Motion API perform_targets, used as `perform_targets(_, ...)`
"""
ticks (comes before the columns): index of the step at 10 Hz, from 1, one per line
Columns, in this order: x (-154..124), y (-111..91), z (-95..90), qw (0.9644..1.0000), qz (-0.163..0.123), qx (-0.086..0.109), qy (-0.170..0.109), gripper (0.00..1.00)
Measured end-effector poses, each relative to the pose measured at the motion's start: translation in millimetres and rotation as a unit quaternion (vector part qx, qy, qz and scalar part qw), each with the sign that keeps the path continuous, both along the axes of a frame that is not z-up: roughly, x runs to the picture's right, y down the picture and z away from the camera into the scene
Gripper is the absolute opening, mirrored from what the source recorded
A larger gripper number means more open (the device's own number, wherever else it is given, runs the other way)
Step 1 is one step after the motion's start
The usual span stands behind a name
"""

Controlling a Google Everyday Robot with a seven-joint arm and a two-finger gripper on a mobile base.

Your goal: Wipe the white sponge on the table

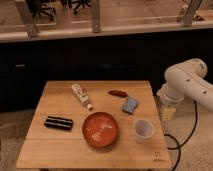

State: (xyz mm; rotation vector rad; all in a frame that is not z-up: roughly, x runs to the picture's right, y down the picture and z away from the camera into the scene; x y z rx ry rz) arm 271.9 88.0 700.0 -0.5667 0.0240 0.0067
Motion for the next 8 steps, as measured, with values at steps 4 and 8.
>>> perform_targets(4,-10.0,-13.4,14.4,0.9998,-0.019,-0.001,-0.012,0.8)
perform_targets(8,-26.3,-36.9,43.3,0.9985,-0.043,0.002,-0.034,0.8)
